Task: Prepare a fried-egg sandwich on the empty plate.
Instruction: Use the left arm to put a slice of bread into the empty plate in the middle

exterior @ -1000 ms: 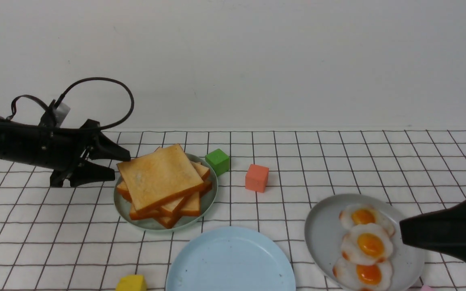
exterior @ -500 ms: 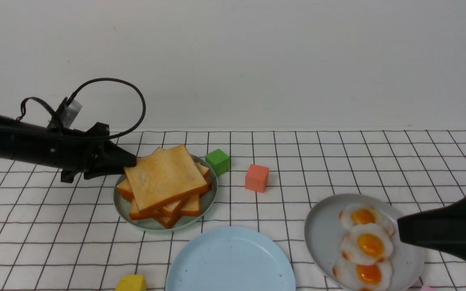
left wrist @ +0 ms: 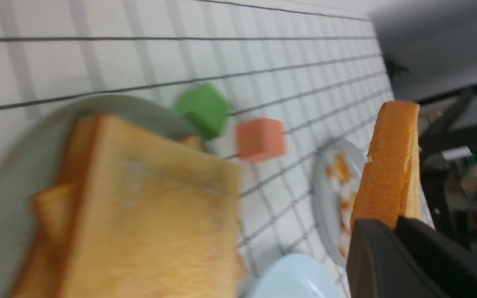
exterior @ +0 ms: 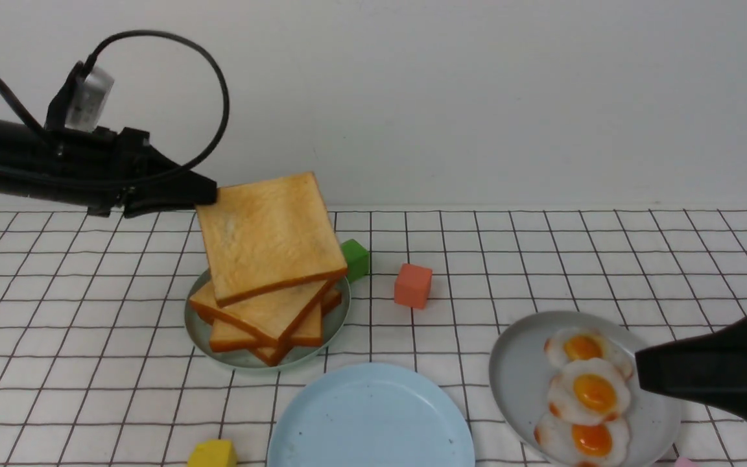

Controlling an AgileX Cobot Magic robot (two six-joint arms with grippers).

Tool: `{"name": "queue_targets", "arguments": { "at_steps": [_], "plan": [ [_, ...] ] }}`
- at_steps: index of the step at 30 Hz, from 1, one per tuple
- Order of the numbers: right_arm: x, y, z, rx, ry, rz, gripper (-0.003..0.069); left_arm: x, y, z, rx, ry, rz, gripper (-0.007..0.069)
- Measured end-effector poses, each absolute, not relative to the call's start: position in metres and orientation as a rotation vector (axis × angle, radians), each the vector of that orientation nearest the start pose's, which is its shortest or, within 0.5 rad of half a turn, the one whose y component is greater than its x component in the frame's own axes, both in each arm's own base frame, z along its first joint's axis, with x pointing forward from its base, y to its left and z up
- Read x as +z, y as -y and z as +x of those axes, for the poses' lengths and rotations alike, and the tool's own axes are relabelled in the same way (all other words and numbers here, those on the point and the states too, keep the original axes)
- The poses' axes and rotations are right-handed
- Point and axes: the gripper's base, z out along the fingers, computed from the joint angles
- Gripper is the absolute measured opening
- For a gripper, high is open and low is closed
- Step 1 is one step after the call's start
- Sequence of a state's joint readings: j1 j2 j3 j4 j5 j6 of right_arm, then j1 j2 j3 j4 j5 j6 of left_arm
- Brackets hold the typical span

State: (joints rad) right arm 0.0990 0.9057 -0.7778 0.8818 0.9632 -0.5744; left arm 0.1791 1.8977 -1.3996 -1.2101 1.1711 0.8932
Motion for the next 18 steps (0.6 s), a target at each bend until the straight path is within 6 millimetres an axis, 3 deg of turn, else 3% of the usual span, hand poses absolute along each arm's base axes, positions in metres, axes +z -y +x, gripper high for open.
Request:
{"name": "queue_targets", "arguments": {
  "at_steps": [3,4,7,12,18],
  "plan": [
    [0.332,-0.073,0.151,0.879,-2.245,-0.407,0.0242,0.25,0.043,0.38,-1.291,-2.338,0.292,0.0031],
    [0.332,-0.074,0.151,0.882,-2.243,-0.406,0.0242,0.238,0.063,0.371,-1.324,-2.384,0.335,0.0031],
    [0.332,-0.074,0.151,0.882,-2.242,-0.405,0.0242,0.211,0.088,0.354,-1.322,-2.492,0.37,0.0031],
    [0.332,-0.074,0.151,0.881,-2.243,-0.405,0.0242,0.187,0.104,0.337,-1.261,-2.587,0.411,0.0031],
    [0.332,-0.073,0.151,0.876,-2.245,-0.408,0.0242,0.169,0.101,0.33,-1.169,-2.642,0.35,0.0031]
  ]
}}
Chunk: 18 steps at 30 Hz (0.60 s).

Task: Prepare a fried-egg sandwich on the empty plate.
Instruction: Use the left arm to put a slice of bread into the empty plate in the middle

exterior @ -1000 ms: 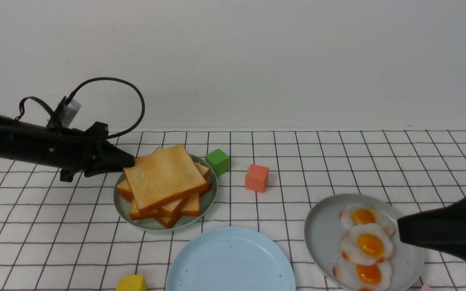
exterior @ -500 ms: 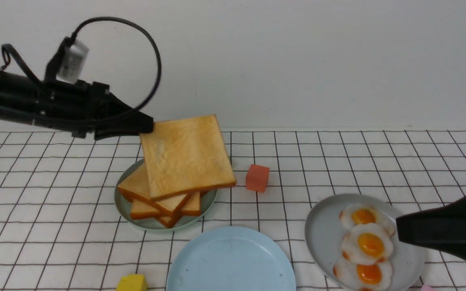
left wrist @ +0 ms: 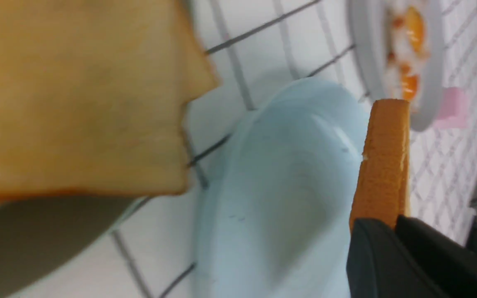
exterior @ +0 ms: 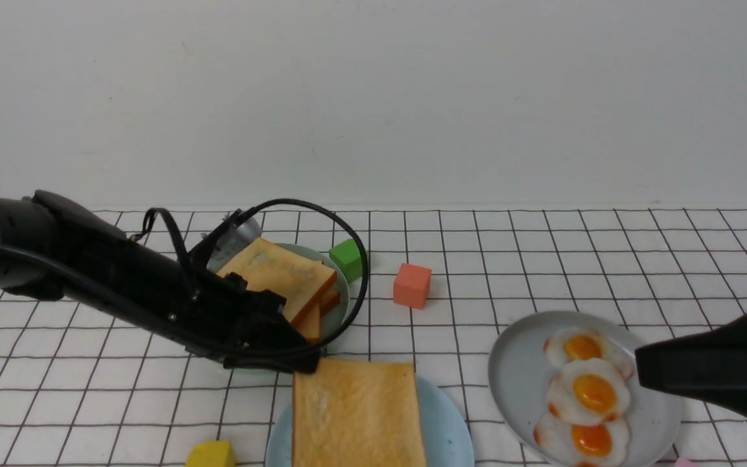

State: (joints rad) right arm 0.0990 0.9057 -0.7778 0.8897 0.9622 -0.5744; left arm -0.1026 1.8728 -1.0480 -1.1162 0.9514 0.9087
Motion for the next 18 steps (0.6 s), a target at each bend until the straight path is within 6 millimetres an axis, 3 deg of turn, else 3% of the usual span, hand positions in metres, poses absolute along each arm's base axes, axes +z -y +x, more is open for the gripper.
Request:
{"name": "queue_targets", "arguments": {
  "at_steps": [3,8,14,16,17,18],
  "plan": [
    [0.332,-0.073,0.151,0.874,-2.244,-0.406,0.0242,0.162,0.099,0.328,-1.117,-2.665,0.308,0.0043],
    [0.332,-0.073,0.152,0.864,-2.237,-0.398,0.0242,0.16,0.1,0.327,-1.108,-2.676,0.282,0.0153],
    [0.332,-0.073,0.153,0.862,-2.235,-0.396,0.0242,0.163,0.101,0.328,-1.127,-2.689,0.254,0.0435],
    [0.331,-0.073,0.151,0.873,-2.246,-0.409,0.0242,0.17,0.1,0.331,-1.115,-2.692,0.249,0.0539],
    [0.331,-0.073,0.151,0.874,-2.248,-0.411,0.0242,0.171,0.1,0.331,-1.113,-2.695,0.249,0.0539],
    [0.331,-0.074,0.149,0.886,-2.259,-0.424,0.0242,0.179,0.099,0.334,-1.078,-2.703,0.253,0.0593]
  ]
}}
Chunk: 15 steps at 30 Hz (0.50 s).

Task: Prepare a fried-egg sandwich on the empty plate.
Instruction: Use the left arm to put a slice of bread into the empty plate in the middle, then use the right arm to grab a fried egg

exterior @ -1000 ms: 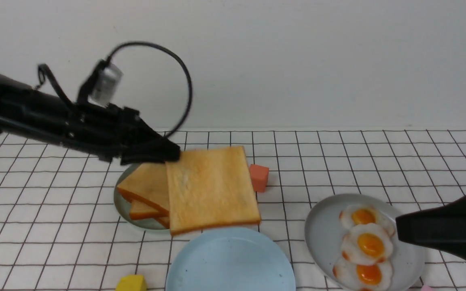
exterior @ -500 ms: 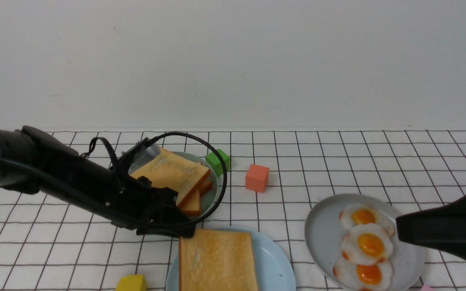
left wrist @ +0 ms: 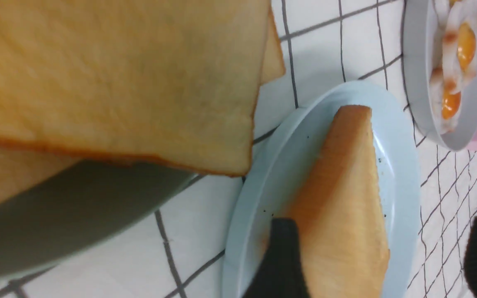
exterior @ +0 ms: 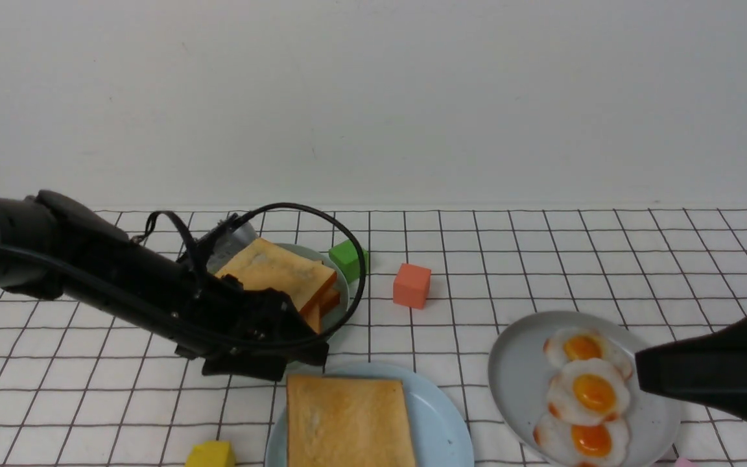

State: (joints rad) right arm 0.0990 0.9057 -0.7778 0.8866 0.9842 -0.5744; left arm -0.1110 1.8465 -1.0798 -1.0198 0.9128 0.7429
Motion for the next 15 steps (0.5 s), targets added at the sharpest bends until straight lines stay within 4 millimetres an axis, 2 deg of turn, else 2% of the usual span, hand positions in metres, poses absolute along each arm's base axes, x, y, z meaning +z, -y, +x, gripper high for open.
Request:
{"name": "queue_targets", "arguments": {
  "at_steps": [3,5,6,7,8,9,10,12,13,15],
  "plan": [
    [0.331,-0.074,0.148,0.893,-2.265,-0.434,0.0242,0.2,0.095,0.338,-0.979,-2.727,0.255,0.0645],
    [0.33,-0.074,0.148,0.892,-2.266,-0.436,0.0242,0.209,0.091,0.338,-0.907,-2.758,0.246,0.0651],
    [0.33,-0.074,0.148,0.881,-2.27,-0.442,0.0242,0.224,0.086,0.339,-0.809,-2.772,0.242,0.065],
    [0.33,-0.074,0.148,0.877,-2.271,-0.444,0.0242,0.228,0.084,0.34,-0.787,-2.777,0.217,0.0648],
    [0.328,-0.072,0.148,0.851,-2.281,-0.456,0.0242,0.25,0.078,0.338,-0.689,-2.771,0.171,0.0632],
    [0.328,-0.072,0.148,0.847,-2.283,-0.458,0.0242,0.252,0.078,0.337,-0.689,-2.765,0.174,0.063],
    [0.327,-0.071,0.149,0.819,-2.298,-0.453,0.0242,0.271,0.074,0.332,-0.647,-2.747,0.121,0.0602],
    [0.326,-0.069,0.149,0.803,-2.314,-0.429,0.0242,0.283,0.073,0.326,-0.643,-2.727,0.105,0.0582],
    [0.324,-0.067,0.151,0.779,-2.337,-0.391,0.0242,0.301,0.075,0.313,-0.645,-2.692,0.122,0.0547],
    [0.32,-0.062,0.158,0.719,-2.38,-0.274,0.0252,0.322,0.084,0.294,-0.653,-2.647,0.203,0.0486]
  ]
}}
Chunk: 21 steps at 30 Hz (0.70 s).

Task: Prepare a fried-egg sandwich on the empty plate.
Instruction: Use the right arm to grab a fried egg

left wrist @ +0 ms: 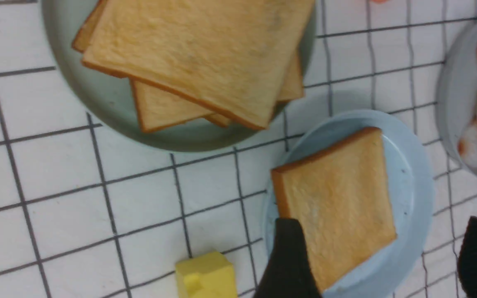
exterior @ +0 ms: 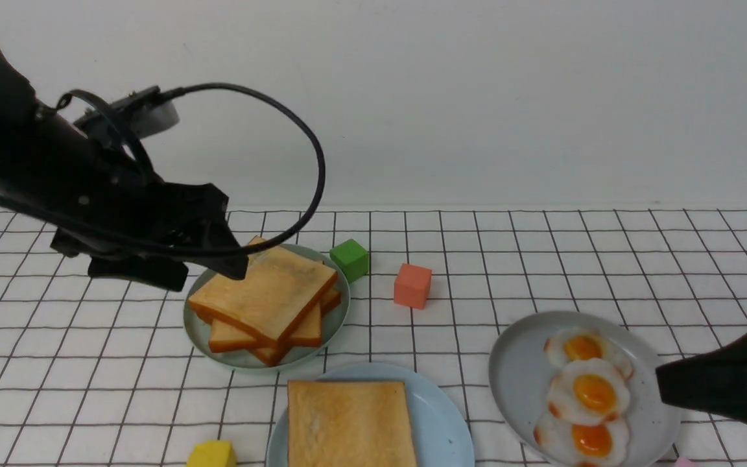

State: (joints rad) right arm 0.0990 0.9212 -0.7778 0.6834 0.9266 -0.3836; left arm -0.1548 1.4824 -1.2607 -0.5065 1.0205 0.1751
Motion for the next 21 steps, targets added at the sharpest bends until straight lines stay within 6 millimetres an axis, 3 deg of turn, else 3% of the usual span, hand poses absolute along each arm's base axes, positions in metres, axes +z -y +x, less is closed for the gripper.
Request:
{"name": "queue_targets", "arguments": {
  "at_steps": [2,3,4,5,10,15,21],
  "plan": [
    [0.317,-0.059,0.162,0.684,-2.401,-0.225,0.0262,0.333,0.091,0.279,-0.66,-2.613,0.262,0.043],
    [0.309,-0.055,0.171,0.622,-2.446,-0.146,0.0282,0.341,0.1,0.261,-0.674,-2.581,0.331,0.0354],
    [0.308,-0.053,0.173,0.606,-2.451,-0.128,0.0286,0.342,0.101,0.259,-0.677,-2.577,0.338,0.0344],
    [0.3,-0.05,0.182,0.553,-2.489,-0.065,0.0311,0.345,0.11,0.245,-0.692,-2.553,0.394,0.0266],
    [0.266,-0.046,0.219,0.481,-2.597,0.144,0.0362,0.327,0.137,0.208,-0.721,-2.505,0.542,-0.0009],
    [0.218,-0.041,0.254,0.472,-2.709,0.25,0.0367,0.307,0.154,0.195,-0.712,-2.46,0.664,-0.0013],
    [0.179,-0.021,0.282,0.634,-2.693,0.385,0.0367,0.307,0.167,0.188,-0.752,-2.415,0.729,-0.0013]
  ]
}}
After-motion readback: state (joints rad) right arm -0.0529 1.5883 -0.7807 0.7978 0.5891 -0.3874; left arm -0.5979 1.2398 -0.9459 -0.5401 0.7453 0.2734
